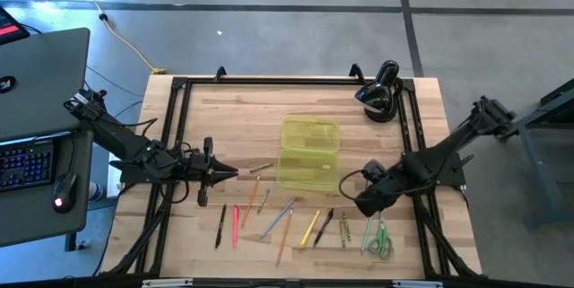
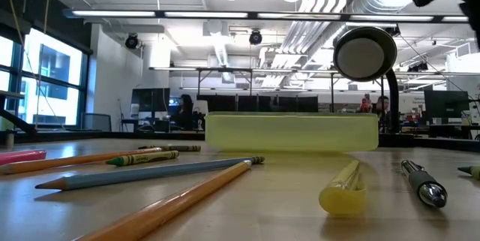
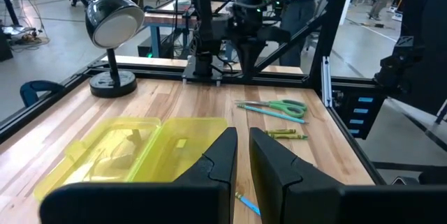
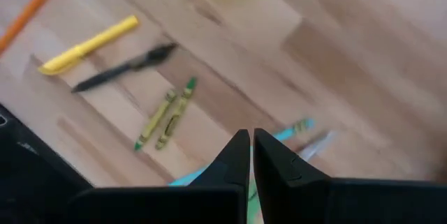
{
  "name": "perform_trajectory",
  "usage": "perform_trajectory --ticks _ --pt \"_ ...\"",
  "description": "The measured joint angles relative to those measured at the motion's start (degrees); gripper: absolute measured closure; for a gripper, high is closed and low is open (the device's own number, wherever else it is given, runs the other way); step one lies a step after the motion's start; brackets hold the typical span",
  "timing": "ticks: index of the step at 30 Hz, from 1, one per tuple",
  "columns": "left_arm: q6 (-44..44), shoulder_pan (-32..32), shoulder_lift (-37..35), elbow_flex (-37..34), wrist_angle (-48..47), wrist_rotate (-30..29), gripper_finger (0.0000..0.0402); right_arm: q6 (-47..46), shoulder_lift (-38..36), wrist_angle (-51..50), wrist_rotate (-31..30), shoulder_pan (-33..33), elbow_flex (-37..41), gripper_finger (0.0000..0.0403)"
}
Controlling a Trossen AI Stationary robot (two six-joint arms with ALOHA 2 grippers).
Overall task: Pick & place school supplies into a supply box
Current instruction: Put the green scissors into the yellow supply box
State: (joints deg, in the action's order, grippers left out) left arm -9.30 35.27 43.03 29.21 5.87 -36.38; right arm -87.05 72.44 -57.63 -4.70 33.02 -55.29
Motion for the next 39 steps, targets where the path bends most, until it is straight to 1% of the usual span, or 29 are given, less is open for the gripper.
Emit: perform_trajectory --ticks 7,15,20,26,29,34,37,39 --pt "0.0 0.0 0.0 0.0 0.0 -0.02 0.033 -7.45 3.7 -0.79 0.3 1.69 0.0 0.0402" --pt "-0.01 -0.01 0.0 0.0 0.0 -0.02 0.033 -8.89 8.46 -0.17 2.78 1.65 0.0 0.0402" --pt "-0.02 0.0 0.0 0.0 0.0 -0.02 0.033 -9.5 8.92 -0.39 0.97 1.65 0.0 0.0402" --pt "0.0 -0.02 0.0 0.0 0.0 -0.02 0.033 -11.76 8.92 -1.35 1.82 1.65 0.0 0.0401" --pt "0.0 0.0 0.0 0.0 0.0 -0.02 0.033 -15.86 8.92 -2.2 2.61 1.93 0.02 0.0381" --pt "-0.01 -0.02 0.0 0.0 0.0 -0.02 0.033 -20.99 8.84 -2.15 2.72 2.98 0.02 0.0316" --pt "-0.01 -0.01 0.0 -0.01 0.0 -0.02 0.033 -21.48 8.81 -0.97 5.78 3.76 0.02 0.0288" --pt "-0.02 0.0 0.0 0.0 0.0 -0.02 0.033 -24.21 8.81 -1.02 8.03 4.68 0.02 0.0279"
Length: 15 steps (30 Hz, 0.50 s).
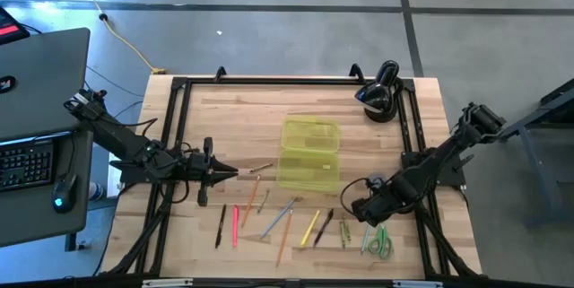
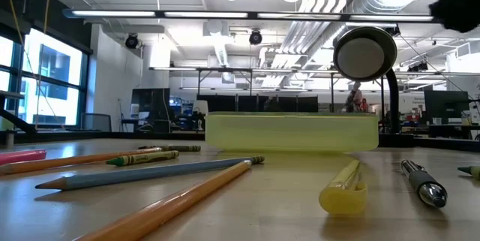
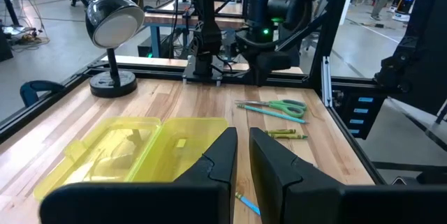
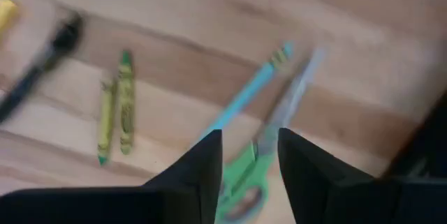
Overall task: Pick & place school supplies into a supply box
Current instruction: Put the green scissors into the yellow supply box
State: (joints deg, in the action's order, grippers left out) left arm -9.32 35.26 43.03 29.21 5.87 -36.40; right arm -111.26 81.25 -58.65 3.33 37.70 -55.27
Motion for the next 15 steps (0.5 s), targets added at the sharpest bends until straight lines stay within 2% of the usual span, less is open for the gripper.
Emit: perform_trajectory --ticks 5,10,15 --pt "0.01 0.0 0.0 -0.01 0.0 0.0 0.033 -7.62 -0.02 -0.07 3.89 1.97 0.04 0.0283" --pt "0.0 0.0 0.0 -0.01 0.0 0.0 0.033 -10.96 0.13 3.3 7.12 2.23 0.04 0.0298" --pt "0.0 -0.02 0.0 -0.02 0.0 -0.01 0.033 -11.32 0.13 3.72 15.53 2.29 0.03 0.0319"
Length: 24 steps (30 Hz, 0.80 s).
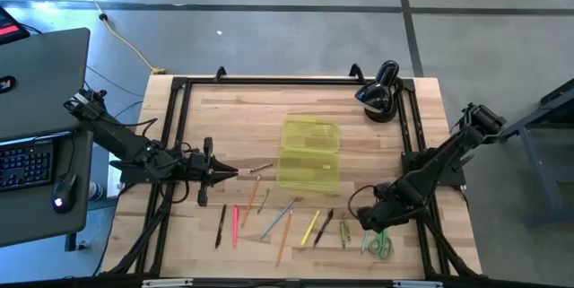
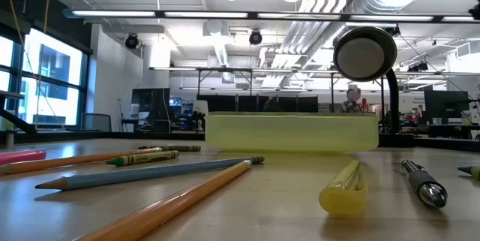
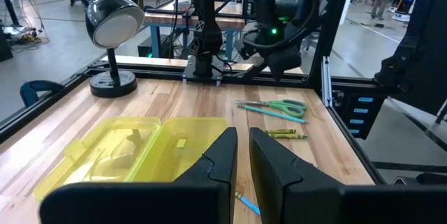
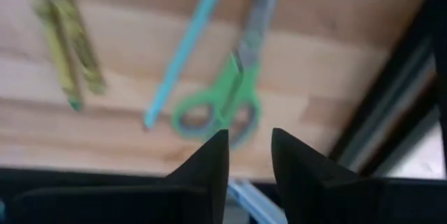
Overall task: Pick & place school supplies into a supply box
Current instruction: Put the green scissors into the yellow supply box
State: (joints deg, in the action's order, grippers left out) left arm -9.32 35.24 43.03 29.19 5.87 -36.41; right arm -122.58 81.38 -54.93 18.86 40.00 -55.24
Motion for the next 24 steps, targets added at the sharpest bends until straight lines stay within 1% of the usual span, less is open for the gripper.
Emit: perform_trajectory --ticks 2,3,7,13,15,18,19,21,24 --pt "0.02 0.0 0.0 0.0 0.0 0.01 0.033 -0.04 0.0 0.58 2.33 0.61 0.02 0.0324" --pt "0.02 0.02 0.0 0.0 0.0 0.01 0.033 -0.04 0.0 1.43 2.49 0.84 0.02 0.0325" --pt "0.02 0.01 0.0 0.0 0.0 -0.01 0.033 -0.04 0.0 4.55 0.81 1.71 0.45 0.0326" --pt "0.0 0.0 0.0 0.0 0.0 0.01 0.033 -3.25 0.04 15.94 8.4 4.55 7.55 0.0324" --pt "0.0 0.02 0.0 0.0 0.0 0.01 0.033 -3.33 0.04 18.45 8.35 4.81 9.09 0.0324" --pt "0.0 0.01 -0.02 0.0 0.02 0.01 0.033 -2.93 0.04 19.34 3.74 4.59 9.88 0.0324" --pt "0.01 0.02 -0.01 0.0 0.0 0.01 0.033 -2.92 0.04 19.66 3.3 4.58 10.18 0.0324" --pt "0.01 0.01 -0.02 0.0 0.01 0.01 0.033 -3.23 0.13 20.06 4.0 4.71 10.9 0.0324" --pt "0.0 0.02 0.0 0.0 0.0 0.01 0.033 -3.48 1.31 21.8 6.74 4.98 11.99 0.0324"
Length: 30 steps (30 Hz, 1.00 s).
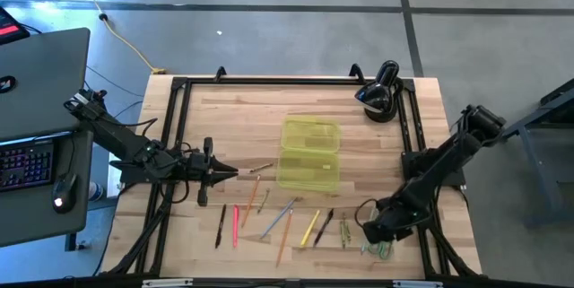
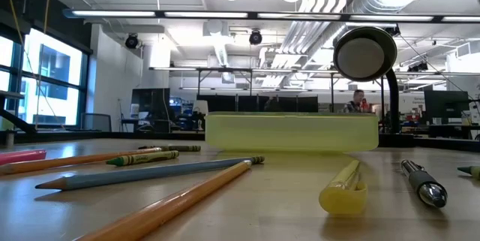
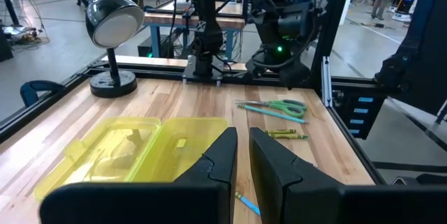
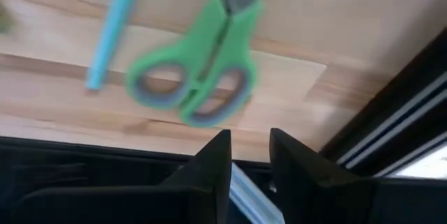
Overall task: Pick & place school supplies into a supply box
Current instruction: Put the green scissors into the yellow supply box
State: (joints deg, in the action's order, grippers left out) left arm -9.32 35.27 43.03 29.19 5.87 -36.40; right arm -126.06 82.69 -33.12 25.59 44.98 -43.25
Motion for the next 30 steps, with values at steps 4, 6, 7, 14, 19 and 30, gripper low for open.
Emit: perform_trajectory --ticks 4,6,7,14,19,30 --pt "0.02 -0.01 -0.02 0.0 -0.01 0.0 0.033 0.07 2.95 5.57 0.3 0.08 0.69 0.0324" --pt "0.0 0.0 -0.02 0.0 0.02 0.0 0.033 0.14 4.92 7.65 0.58 0.08 0.69 0.0324" --pt "0.01 -0.01 -0.02 0.0 0.0 0.0 0.033 0.27 5.96 8.43 1.34 0.1 0.69 0.0324" --pt "0.02 -0.01 -0.02 0.0 0.02 0.0 0.033 1.48 9.72 8.33 1.96 0.15 0.73 0.0324" --pt "0.02 0.0 -0.02 0.0 0.0 0.0 0.033 1.6 9.73 6.18 1.8 0.15 0.73 0.0324" --pt "0.0 -0.02 -0.02 0.0 0.0 0.0 0.033 3.95 9.69 -0.87 -2.95 0.08 0.71 0.0324"
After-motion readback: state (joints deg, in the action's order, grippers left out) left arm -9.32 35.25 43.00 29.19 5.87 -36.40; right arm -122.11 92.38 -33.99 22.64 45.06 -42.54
